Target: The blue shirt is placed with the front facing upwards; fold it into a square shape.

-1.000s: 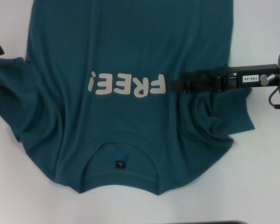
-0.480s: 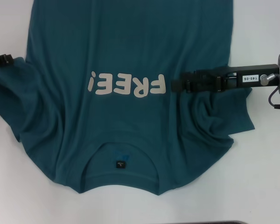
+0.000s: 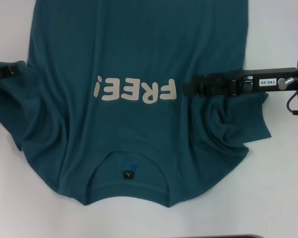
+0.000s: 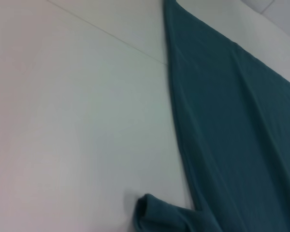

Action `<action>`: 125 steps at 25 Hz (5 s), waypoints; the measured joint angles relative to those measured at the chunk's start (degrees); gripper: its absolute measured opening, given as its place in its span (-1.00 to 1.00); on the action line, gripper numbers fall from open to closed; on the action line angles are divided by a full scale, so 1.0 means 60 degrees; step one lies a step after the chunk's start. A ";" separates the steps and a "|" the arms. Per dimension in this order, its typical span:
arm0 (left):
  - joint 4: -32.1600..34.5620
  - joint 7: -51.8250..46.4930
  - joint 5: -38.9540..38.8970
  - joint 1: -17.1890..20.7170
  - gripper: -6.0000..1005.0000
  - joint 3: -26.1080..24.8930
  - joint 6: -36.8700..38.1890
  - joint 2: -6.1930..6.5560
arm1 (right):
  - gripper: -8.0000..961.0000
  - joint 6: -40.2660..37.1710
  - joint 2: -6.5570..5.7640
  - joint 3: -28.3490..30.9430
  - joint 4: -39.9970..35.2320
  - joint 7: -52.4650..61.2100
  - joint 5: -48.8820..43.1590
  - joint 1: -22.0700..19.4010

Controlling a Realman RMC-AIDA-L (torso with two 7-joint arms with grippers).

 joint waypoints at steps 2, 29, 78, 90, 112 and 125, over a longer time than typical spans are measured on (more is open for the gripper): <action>-0.0013 0.0000 -0.0007 0.0003 0.80 -0.0009 0.0169 0.0021 | 0.93 -0.0001 0.0000 0.0003 -0.0001 0.0001 -0.0001 -0.0016; -0.0140 -0.0027 0.0056 -0.0216 0.46 0.0497 -0.0269 0.0152 | 0.92 -0.0003 0.0000 0.0003 0.0056 0.0003 0.0013 -0.0111; -0.2759 -0.3128 0.0780 0.0112 -0.92 0.0579 0.2196 -0.0740 | 0.90 0.0040 -0.0088 0.0033 0.0088 0.0133 -0.0029 -0.0233; -0.3552 -0.3894 0.0811 0.0015 -0.92 0.0538 0.2722 -0.0756 | 0.89 0.0041 -0.0095 0.0033 0.0082 0.0135 -0.0012 -0.0269; -0.3912 -0.4199 0.2834 -0.0896 -0.91 0.0034 0.2843 0.0197 | 0.88 0.0041 -0.0103 0.0033 0.0082 0.0135 -0.0020 -0.0344; -0.4308 -0.4482 0.2436 -0.0974 -0.90 0.0081 0.4026 -0.0943 | 0.88 0.0051 -0.0103 0.0033 0.0102 0.0134 -0.0031 -0.0338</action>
